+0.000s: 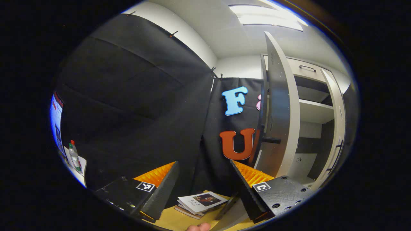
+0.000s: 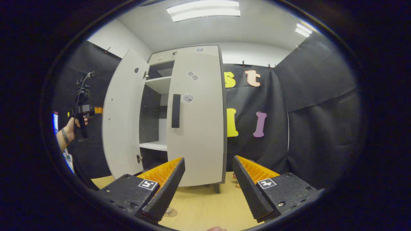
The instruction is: Grasp the bottle in the cabinet with the left hand and place it on the coaster, then close the right door with the right hand and the left door with the left hand.
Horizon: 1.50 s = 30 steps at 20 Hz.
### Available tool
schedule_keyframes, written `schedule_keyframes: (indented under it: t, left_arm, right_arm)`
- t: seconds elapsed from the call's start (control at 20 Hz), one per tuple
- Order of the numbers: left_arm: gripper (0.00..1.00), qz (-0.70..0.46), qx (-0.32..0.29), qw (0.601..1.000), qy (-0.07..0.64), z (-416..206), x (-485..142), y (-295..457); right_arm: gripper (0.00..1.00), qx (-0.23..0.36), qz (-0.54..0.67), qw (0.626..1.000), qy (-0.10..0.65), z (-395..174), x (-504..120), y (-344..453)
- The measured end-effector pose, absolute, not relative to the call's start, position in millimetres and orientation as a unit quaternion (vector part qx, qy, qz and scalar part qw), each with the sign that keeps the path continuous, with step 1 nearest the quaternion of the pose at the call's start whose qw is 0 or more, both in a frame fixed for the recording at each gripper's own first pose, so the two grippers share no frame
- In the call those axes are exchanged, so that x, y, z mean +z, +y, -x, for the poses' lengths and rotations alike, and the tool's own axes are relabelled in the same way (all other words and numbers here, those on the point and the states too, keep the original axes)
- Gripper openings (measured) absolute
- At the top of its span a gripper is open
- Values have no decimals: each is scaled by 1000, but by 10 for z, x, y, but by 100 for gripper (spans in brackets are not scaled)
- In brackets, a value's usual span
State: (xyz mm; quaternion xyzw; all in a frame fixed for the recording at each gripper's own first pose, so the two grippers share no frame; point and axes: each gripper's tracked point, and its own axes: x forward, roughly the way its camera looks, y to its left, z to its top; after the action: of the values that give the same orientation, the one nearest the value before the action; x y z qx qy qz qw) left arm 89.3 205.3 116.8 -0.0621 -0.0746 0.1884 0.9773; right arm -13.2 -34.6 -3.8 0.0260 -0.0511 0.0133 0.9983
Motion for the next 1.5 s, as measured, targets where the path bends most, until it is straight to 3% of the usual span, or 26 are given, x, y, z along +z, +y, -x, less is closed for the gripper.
schedule_keyframes:
  t: [0.05,0.1,0.15,0.2,0.55,0.6,0.7,0.8,0.85,0.9,0.95,1.35,1.4,1.5]
  left_arm:
    - [95,61,186,978,-68,-896,1145,2033]
    - [99,57,185,979,-63,-916,1116,2007]
    - [94,50,186,979,-63,-908,1115,1994]
    - [94,43,186,980,-62,-884,1127,1987]
    - [94,34,191,979,-63,-863,1108,1860]
    - [93,35,186,980,-61,-862,1104,1844]
    - [93,45,171,983,-55,-865,1085,1789]
    - [93,52,155,985,-52,-860,1077,1687]
    - [93,51,146,987,-52,-861,1074,1616]
    - [93,49,136,988,-52,-863,1075,1544]
    - [99,46,127,989,-53,-864,1069,1463]
    - [99,67,67,994,-49,-965,1011,933]
    - [99,69,55,995,-47,-1001,1007,839]
    - [99,70,35,996,-51,-1027,1020,677]
  right_arm:
    - [98,11,-29,998,-51,128,-24,-357]
    - [98,11,-29,998,-51,110,-23,-350]
    - [94,12,-27,998,-52,97,-2,-335]
    - [98,15,-26,998,-53,88,13,-323]
    - [98,31,-21,997,-64,115,139,-248]
    - [94,30,-25,997,-63,112,128,-246]
    - [98,28,-27,997,-60,126,123,-245]
    - [94,25,-24,998,-57,146,108,-239]
    - [98,23,-22,998,-56,157,107,-237]
    - [94,21,-21,998,-57,163,110,-233]
    - [98,20,-21,998,-58,170,121,-240]
    - [98,-6,-29,998,-56,231,144,-366]
    - [94,-8,-28,998,-57,231,150,-376]
    - [98,-10,-26,998,-59,248,151,-375]
